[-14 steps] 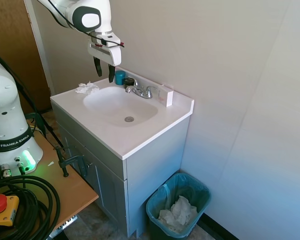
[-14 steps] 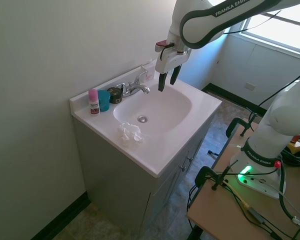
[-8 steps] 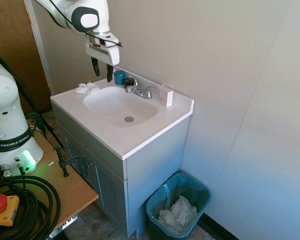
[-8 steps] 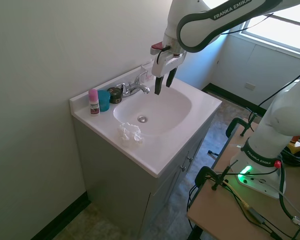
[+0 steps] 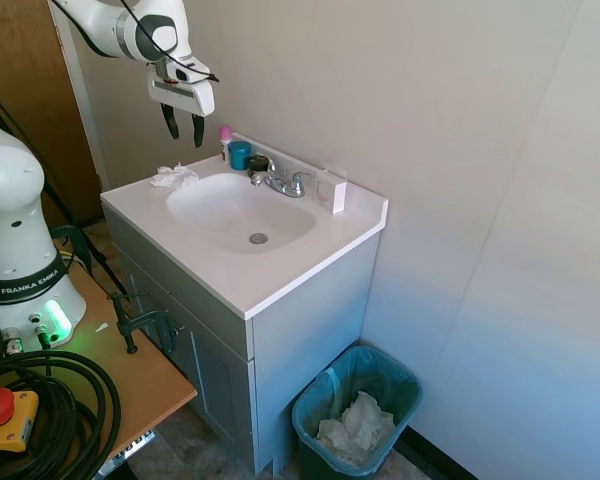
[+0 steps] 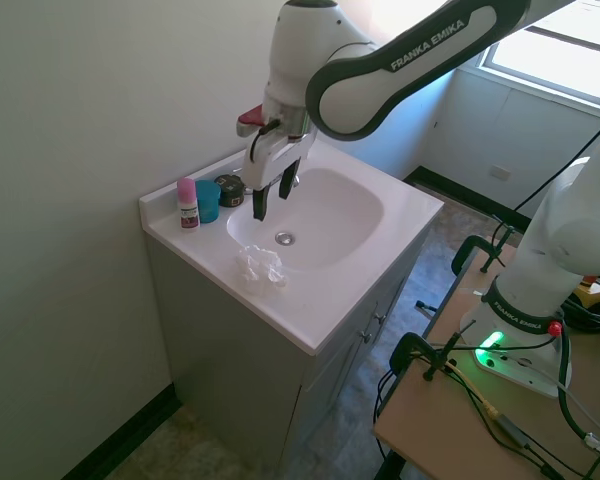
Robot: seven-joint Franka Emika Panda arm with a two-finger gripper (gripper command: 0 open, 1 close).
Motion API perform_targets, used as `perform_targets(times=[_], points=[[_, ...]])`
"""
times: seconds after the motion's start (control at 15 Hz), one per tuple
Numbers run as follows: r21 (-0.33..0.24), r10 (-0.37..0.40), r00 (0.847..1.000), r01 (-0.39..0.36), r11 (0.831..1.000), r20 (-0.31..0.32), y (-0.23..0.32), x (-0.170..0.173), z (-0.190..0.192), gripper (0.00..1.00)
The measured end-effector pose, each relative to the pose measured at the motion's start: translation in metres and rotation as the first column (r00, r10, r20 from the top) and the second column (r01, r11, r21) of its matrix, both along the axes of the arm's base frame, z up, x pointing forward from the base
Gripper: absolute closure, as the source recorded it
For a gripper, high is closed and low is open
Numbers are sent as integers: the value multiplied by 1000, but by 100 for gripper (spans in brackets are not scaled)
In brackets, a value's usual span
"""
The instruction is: Throw the tissue in the trash bin
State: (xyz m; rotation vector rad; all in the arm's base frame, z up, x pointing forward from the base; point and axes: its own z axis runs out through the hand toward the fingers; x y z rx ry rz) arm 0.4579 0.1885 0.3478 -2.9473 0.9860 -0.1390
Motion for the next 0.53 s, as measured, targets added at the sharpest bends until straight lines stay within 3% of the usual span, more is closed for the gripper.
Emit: perform_targets(times=[0.53], points=[[-39, 19, 995, -23, 999, -101, 48, 6, -79, 0]])
